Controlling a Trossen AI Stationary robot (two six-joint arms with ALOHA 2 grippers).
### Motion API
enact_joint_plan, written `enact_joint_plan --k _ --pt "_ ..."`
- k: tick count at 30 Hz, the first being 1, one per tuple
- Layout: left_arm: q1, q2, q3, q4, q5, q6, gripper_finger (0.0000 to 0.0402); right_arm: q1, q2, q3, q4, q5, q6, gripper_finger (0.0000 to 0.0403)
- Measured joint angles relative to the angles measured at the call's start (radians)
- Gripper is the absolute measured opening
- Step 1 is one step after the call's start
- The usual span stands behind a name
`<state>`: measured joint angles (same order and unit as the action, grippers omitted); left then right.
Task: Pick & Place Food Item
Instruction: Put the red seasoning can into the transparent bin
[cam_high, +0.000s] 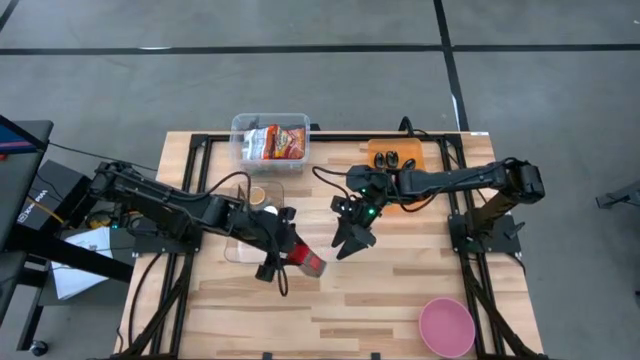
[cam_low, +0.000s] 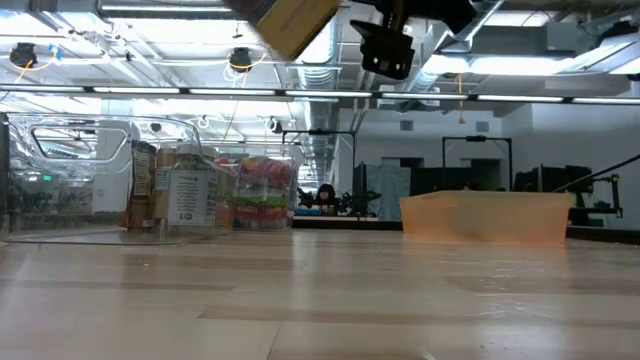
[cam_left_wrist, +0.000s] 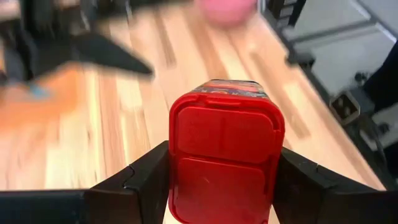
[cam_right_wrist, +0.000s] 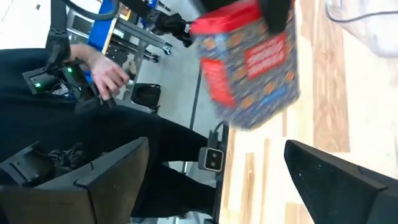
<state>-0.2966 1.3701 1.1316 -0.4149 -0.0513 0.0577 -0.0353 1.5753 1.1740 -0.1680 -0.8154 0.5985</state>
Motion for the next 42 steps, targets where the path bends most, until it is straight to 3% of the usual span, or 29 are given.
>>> enact_joint_plan --k 10,26,42 --pt "0.002 -0.014 0.0 -0.306 -0.013 -0.125 0.0213 0.0 0.0 0.0 -0.041 0.0 -0.034 0.0368" --pt "0.013 -0.253 0.001 -0.609 -0.141 -0.319 0.0213 0.0 0.0 0.0 -0.037 0.002 -0.075 0.0368" --pt "0.017 -0.141 0.001 -0.791 -0.148 -0.319 0.0214 0.002 -0.001 0.0 -0.033 0.005 -0.078 0.0368"
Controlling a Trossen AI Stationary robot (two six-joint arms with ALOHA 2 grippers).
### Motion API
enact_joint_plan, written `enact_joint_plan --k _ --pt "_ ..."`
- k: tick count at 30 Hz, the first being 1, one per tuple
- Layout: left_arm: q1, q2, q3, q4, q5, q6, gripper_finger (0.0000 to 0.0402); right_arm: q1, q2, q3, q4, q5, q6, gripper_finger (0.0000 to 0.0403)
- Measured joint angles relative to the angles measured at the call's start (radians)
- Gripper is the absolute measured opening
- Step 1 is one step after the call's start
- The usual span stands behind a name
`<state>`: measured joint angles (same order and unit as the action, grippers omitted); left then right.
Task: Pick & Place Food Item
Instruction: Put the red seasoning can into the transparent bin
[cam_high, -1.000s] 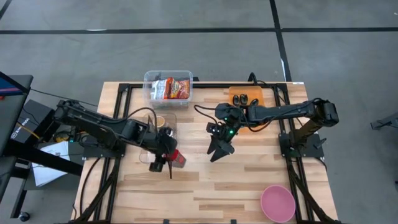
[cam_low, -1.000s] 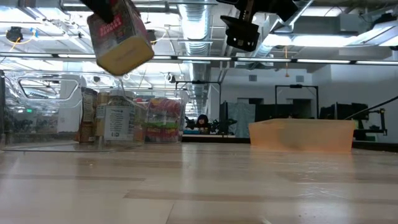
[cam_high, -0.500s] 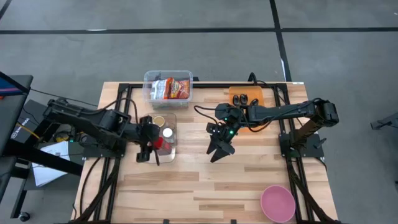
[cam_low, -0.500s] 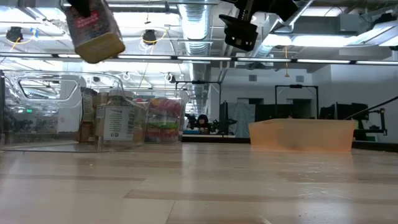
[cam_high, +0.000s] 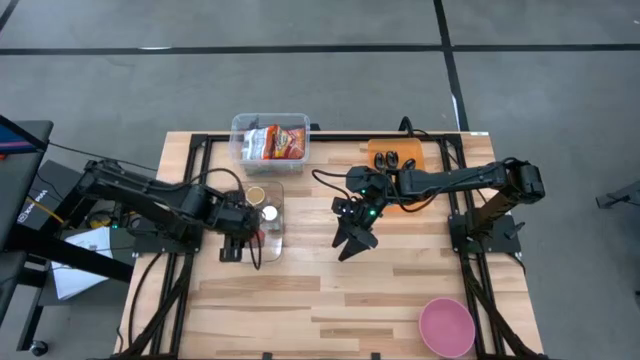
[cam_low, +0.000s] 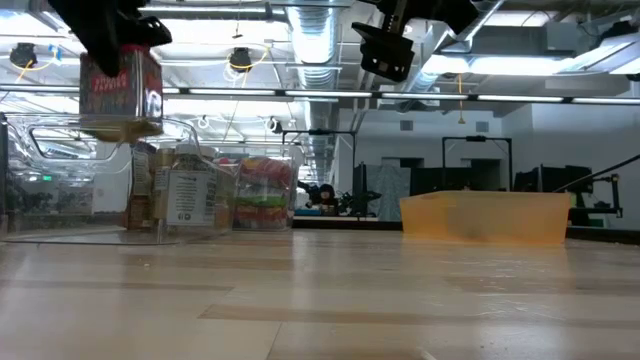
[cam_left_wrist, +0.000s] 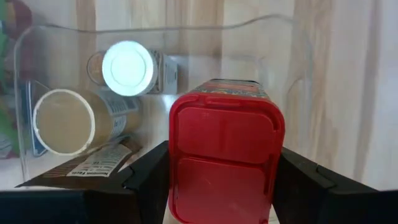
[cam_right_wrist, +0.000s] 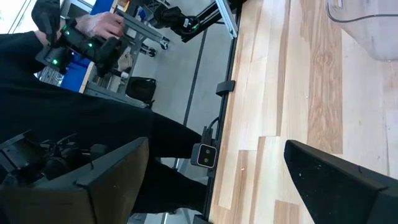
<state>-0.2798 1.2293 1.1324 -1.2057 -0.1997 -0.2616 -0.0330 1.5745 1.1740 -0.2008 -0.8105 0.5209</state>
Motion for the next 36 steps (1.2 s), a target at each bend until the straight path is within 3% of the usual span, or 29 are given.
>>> enact_joint_plan --k 13,36 --pt "0.005 0.164 -0.001 -0.009 -0.064 0.002 0.0214 0.0 0.0 0.0 0.0 0.008 -0.005 0.0368" --pt "0.058 0.145 -0.23 0.175 -0.071 -0.035 0.0214 0.023 0.0 0.0 -0.001 0.0 -0.024 0.0368"
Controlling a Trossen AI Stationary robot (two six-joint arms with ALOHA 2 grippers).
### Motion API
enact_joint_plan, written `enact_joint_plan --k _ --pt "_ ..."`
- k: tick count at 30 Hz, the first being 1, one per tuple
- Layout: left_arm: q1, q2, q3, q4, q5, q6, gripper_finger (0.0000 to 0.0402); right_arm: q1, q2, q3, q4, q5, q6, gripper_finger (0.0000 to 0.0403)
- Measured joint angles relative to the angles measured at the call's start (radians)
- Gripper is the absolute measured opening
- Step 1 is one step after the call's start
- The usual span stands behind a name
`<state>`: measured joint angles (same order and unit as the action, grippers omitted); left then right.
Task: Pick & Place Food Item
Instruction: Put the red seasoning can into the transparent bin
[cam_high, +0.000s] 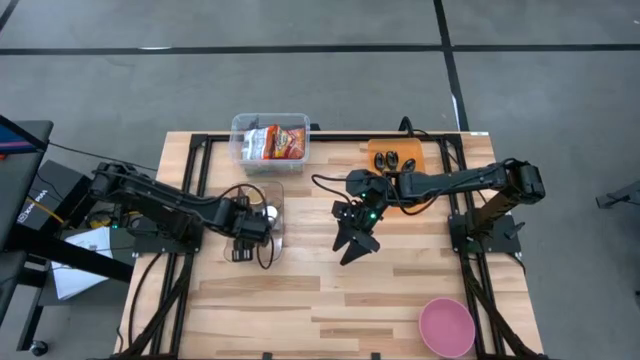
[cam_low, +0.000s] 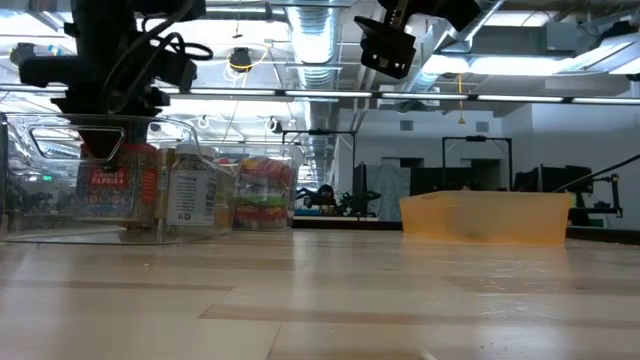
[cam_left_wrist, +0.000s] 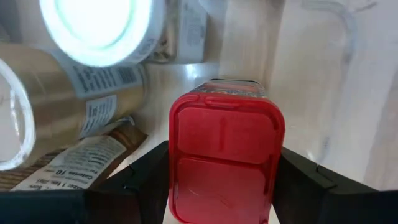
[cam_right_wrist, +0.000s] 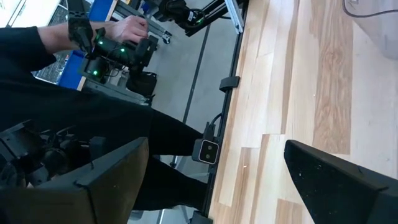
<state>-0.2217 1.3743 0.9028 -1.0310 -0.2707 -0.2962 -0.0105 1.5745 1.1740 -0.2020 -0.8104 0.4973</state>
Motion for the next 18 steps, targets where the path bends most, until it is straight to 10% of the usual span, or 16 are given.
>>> enact_joint_plan --k 18 --pt "0.119 0.0 -0.002 0.053 0.025 0.135 0.0214 0.0 0.0 0.0 0.0 0.0 0.0 0.0368"
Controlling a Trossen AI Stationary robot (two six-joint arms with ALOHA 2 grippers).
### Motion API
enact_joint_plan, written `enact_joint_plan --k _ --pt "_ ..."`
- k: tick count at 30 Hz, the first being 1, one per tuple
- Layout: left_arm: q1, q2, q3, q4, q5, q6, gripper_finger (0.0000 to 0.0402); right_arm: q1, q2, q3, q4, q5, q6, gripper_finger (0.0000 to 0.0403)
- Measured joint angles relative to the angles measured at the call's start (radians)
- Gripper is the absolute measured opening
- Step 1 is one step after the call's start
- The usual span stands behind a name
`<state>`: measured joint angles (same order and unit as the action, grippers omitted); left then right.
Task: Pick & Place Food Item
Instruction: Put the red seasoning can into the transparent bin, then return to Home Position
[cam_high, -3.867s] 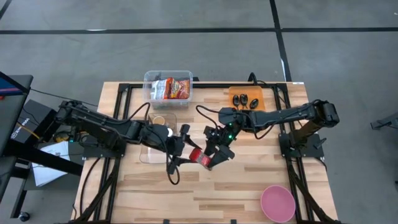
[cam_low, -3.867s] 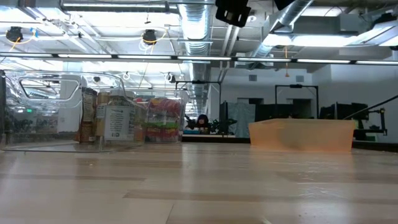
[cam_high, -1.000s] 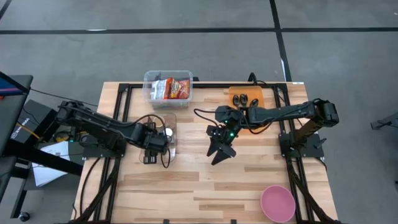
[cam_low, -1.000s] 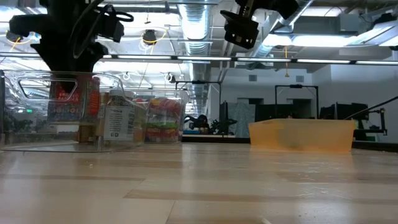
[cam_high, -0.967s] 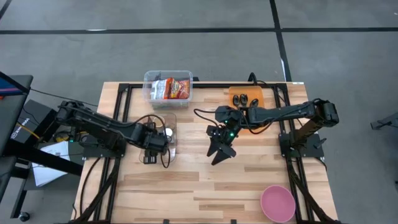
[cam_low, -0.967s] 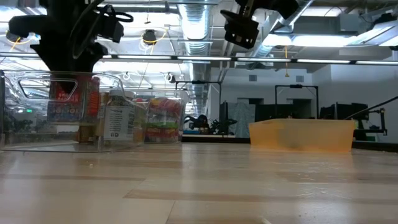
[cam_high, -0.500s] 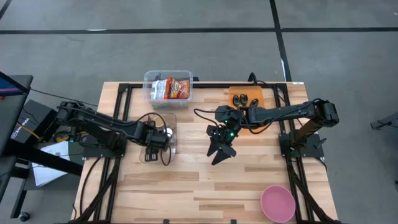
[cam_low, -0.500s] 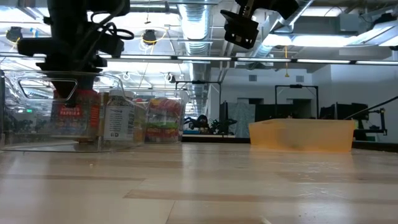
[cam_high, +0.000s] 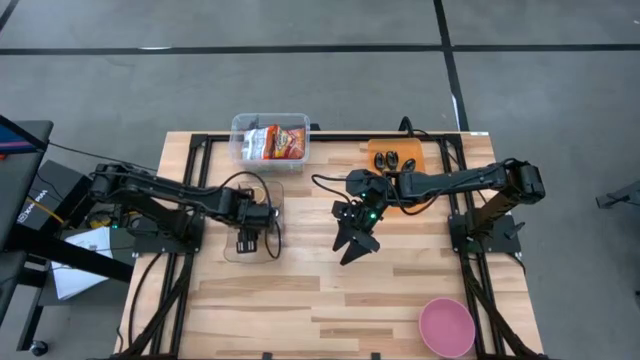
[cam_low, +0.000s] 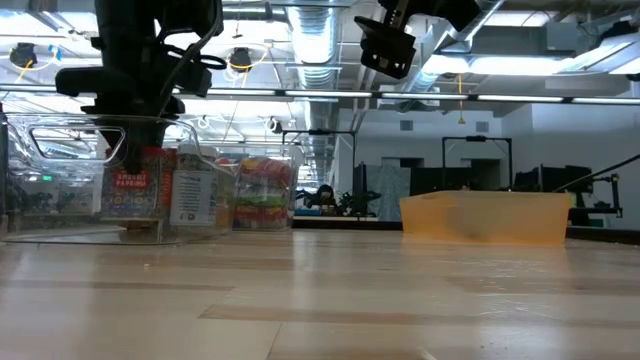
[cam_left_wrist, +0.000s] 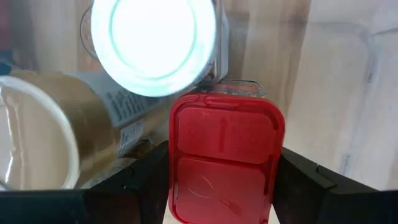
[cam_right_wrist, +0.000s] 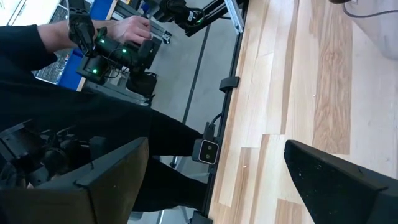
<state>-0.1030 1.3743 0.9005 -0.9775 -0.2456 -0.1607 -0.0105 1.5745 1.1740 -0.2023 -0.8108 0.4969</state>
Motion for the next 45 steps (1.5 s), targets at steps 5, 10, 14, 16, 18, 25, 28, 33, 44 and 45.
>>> enact_joint_plan --k 5,10,14,16,18,25,28,33,44,45 --pt "0.005 0.0 0.0 0.02 0.008 0.0 0.0222 0.0 0.0 0.0 0.0 0.0 -0.005 0.0368" --pt "0.005 0.0 0.0 0.023 0.008 0.0 0.0235 0.0 0.0 0.0 0.0 0.0 -0.009 0.0368" --pt "0.004 -0.001 0.0 0.021 0.008 0.0 0.0233 -0.001 0.0 0.0 0.0 0.0 -0.011 0.0368" --pt "0.004 -0.001 0.0 0.021 0.008 0.0 0.0229 -0.001 0.0 0.0 0.0 0.0 -0.011 0.0368" --pt "0.004 -0.001 0.0 0.02 0.008 -0.001 0.0228 -0.001 0.0 0.0 0.0 0.0 -0.011 0.0368" --pt "0.004 -0.001 0.0 -0.021 0.013 -0.013 0.0238 -0.001 0.0 0.0 -0.005 0.0 -0.01 0.0368" --pt "0.004 -0.001 0.001 -0.045 0.041 -0.024 0.0238 -0.001 0.001 0.0 -0.008 0.0 -0.01 0.0368" --pt "0.002 -0.028 0.001 -0.026 0.04 -0.03 0.0231 -0.004 0.001 0.0 -0.008 0.0 -0.01 0.0368" --pt "0.003 -0.194 0.002 -0.013 -0.025 -0.022 0.0262 -0.006 0.001 0.0 -0.006 0.0 -0.017 0.0368" --pt "0.003 -0.204 0.002 -0.016 -0.025 -0.022 0.0264 -0.006 0.001 0.0 -0.006 0.0 -0.019 0.0368"
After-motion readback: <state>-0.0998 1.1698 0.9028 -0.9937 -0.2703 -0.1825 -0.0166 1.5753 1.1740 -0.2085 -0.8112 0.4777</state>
